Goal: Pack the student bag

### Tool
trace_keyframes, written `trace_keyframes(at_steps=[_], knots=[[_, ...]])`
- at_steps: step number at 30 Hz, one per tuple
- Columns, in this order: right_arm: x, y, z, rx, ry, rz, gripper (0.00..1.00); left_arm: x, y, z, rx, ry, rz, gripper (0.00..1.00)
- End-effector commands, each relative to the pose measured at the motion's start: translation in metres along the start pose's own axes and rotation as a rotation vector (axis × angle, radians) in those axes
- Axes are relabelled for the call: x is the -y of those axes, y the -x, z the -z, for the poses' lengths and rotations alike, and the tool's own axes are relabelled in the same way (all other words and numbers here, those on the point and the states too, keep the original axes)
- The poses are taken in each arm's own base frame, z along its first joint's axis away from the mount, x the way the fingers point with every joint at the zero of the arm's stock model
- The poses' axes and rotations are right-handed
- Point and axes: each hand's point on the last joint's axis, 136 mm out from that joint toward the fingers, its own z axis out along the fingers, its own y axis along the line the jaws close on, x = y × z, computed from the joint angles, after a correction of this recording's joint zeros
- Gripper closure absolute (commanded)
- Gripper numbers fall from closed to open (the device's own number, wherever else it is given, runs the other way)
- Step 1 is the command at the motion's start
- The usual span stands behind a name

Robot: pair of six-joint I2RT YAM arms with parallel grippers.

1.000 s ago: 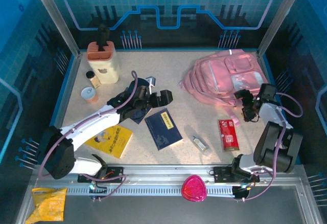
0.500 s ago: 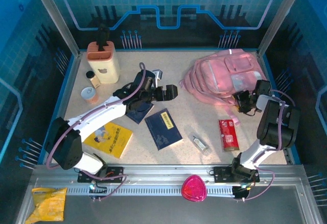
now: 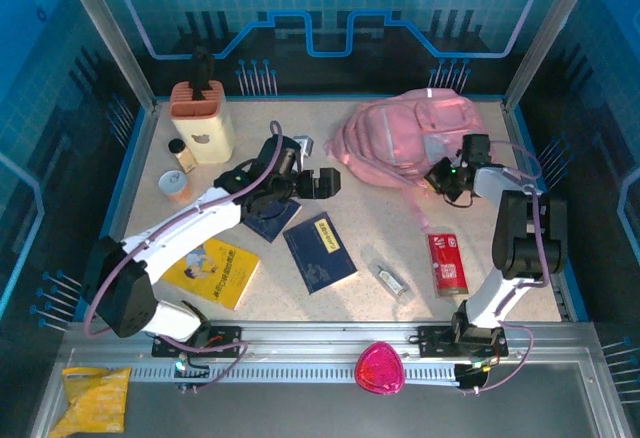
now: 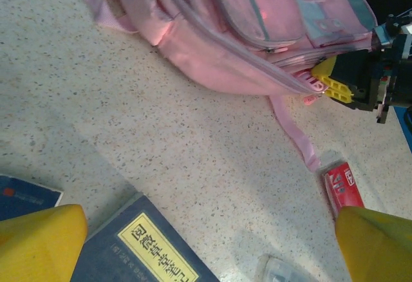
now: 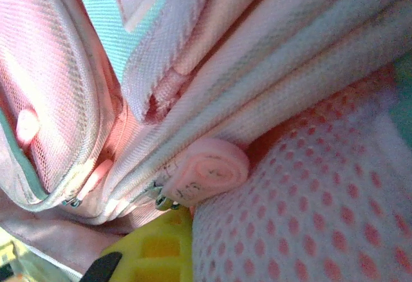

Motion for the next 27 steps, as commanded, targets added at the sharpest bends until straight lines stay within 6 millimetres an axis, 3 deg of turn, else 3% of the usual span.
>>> trace_keyframes(at_steps=[1, 8, 14, 18, 27], knots=[[-0.050, -0.035, 0.003, -0.080, 0.105, 0.135, 1.00, -0.005, 0.000, 0.012, 0.014, 0.016, -0.015, 0.01], [-0.067, -0.050, 0.002, -0.101, 0.145, 0.153, 1.00, -0.010, -0.007, 0.007, 0.020, 0.011, 0.055, 0.01], [-0.060, -0.062, 0.000, -0.121, 0.133, 0.143, 0.99, -0.009, -0.014, -0.002, 0.011, -0.024, 0.116, 0.01], [-0.051, -0.067, -0.005, -0.131, 0.133, 0.127, 0.88, -0.005, -0.014, -0.012, 0.007, -0.031, 0.176, 0.01], [-0.032, -0.051, 0.018, -0.105, 0.095, 0.148, 0.51, 0.003, -0.025, -0.027, -0.041, -0.023, 0.266, 0.01]])
